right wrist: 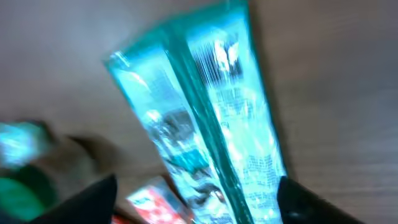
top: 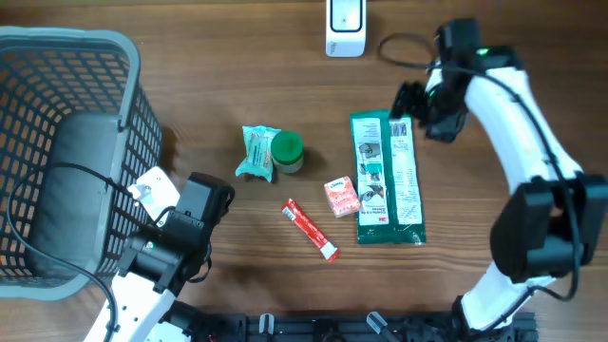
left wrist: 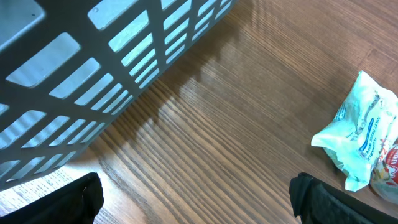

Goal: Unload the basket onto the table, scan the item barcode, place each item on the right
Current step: 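Grasp the top edge of the green glove bag with the right gripper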

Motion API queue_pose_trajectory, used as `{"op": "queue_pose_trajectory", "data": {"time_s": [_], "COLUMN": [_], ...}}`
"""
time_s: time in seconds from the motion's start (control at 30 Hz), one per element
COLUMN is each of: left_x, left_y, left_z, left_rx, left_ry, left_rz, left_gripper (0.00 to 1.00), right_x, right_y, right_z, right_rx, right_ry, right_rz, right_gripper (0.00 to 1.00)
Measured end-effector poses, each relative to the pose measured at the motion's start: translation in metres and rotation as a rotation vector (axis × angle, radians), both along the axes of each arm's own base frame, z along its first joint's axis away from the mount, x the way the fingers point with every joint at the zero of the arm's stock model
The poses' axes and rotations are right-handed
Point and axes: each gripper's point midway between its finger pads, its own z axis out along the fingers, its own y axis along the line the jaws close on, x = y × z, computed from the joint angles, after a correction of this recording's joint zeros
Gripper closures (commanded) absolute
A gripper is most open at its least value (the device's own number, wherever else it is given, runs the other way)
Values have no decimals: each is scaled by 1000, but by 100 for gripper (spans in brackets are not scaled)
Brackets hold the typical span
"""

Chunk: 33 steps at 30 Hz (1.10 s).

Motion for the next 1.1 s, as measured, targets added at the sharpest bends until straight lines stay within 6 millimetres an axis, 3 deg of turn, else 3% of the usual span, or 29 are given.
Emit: {"op": "queue_pose_trajectory", "data": {"time_s": [0.07, 0.23, 0.47, 0.57, 0.63, 0.73, 0.83, 0.9, 0.93, 0.97, 1.0, 1.03, 1.1], "left_x": [0, 0, 0, 0, 0, 0, 0, 0, 0, 0, 0, 0, 0], "left_y": [0, 0, 0, 0, 0, 0, 0, 0, 0, 0, 0, 0, 0], "left_z": [0, 0, 0, 0, 0, 0, 0, 0, 0, 0, 0, 0, 0], "left_rx": [-1, 0, 0, 0, 0, 0, 0, 0, 0, 0, 0, 0, 0], "left_ry": [-1, 0, 0, 0, 0, 0, 0, 0, 0, 0, 0, 0, 0], "left_rz": [0, 0, 0, 0, 0, 0, 0, 0, 0, 0, 0, 0, 0], "left_gripper": [0, 0, 0, 0, 0, 0, 0, 0, 0, 0, 0, 0, 0], "right_x": [-37, -78, -105, -108, -107, -99, -85, -70, -54, -30, -11, 3, 35], "right_y": [8, 17, 45, 54, 48, 27, -7, -22, -24, -23, -20, -18, -12], "right_z": [-46, -90, -96, -96, -97, -98, -91, -77, -67, -53, -43, -36, -23], "right_rx": [-20, 0, 111, 69, -2, -133, -303, -376, -395, -392, -375, -362, -331], "right_ry": [135, 228, 297, 288, 276, 242, 199, 154, 102, 9, -76, -138, -279], "right_rz": [42, 35, 49, 63, 19, -84, -118, -131, -143, -165, -177, -185, -193], "right_gripper": [50, 96, 96, 94, 93, 96, 95, 77, 56, 47, 45, 50, 91]}}
